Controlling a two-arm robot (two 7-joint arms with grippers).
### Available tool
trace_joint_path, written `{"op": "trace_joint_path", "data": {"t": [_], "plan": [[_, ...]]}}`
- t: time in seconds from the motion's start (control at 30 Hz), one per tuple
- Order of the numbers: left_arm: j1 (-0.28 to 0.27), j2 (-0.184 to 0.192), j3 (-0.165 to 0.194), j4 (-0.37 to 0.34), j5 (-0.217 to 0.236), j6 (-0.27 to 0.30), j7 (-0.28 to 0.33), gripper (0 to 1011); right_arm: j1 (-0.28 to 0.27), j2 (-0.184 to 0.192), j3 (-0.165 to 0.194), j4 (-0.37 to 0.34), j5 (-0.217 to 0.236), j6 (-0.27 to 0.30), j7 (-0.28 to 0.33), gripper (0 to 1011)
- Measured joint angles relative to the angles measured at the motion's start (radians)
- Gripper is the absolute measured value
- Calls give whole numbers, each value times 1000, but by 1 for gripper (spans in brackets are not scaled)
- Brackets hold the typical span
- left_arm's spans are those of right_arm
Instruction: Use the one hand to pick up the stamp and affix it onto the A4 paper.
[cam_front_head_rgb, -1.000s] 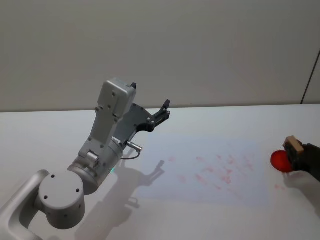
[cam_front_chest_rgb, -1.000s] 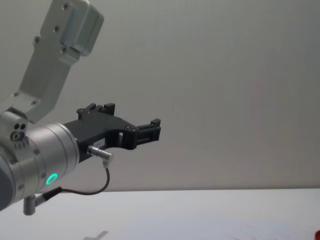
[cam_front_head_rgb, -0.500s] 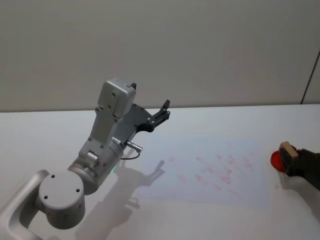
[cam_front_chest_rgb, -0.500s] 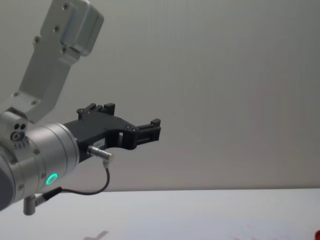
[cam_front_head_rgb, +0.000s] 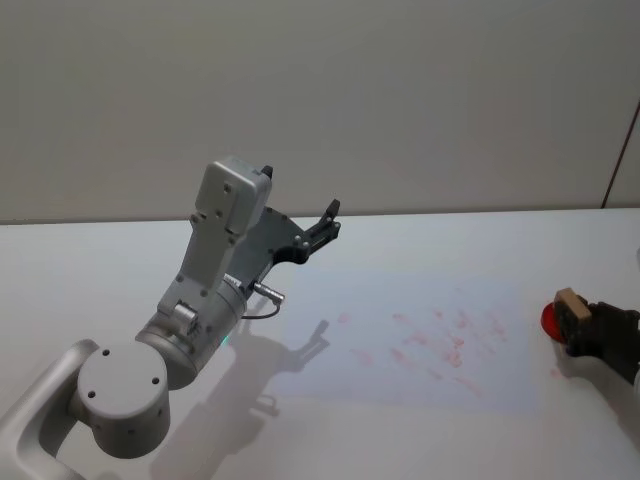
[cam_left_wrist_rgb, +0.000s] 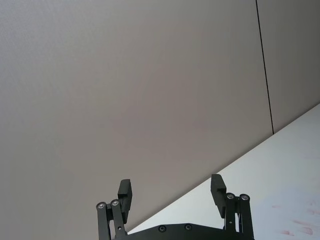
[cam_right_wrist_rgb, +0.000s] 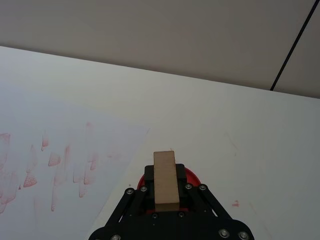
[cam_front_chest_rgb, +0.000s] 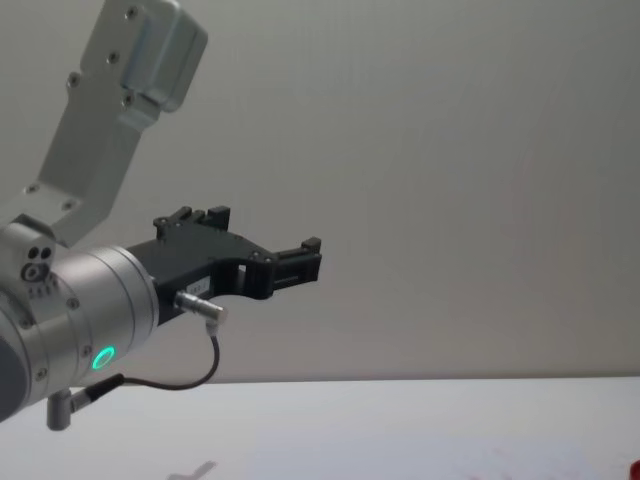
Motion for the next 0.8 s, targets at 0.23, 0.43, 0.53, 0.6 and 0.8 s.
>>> {"op": "trace_joint_path", "data": {"t": [0.23, 0.43, 0.53, 0.6, 0.8], "plan": [[0, 0, 0, 0, 0, 0, 0, 1001, 1, -3, -3, 7, -10, 0, -3, 316], [0, 0, 0, 0, 0, 0, 0, 1001, 2, -3, -3, 8, -12, 0, -6, 480], [0, 0, 0, 0, 0, 0, 0, 1001, 2, -4, -3, 8, -12, -2, -7, 595], [0, 0, 0, 0, 0, 0, 0, 1001, 3, -4, -2, 7, -11, -3, -8, 652], [0, 0, 0, 0, 0, 0, 0, 1001, 5, -4, 2, -2, -3, -8, -13, 832]]}}
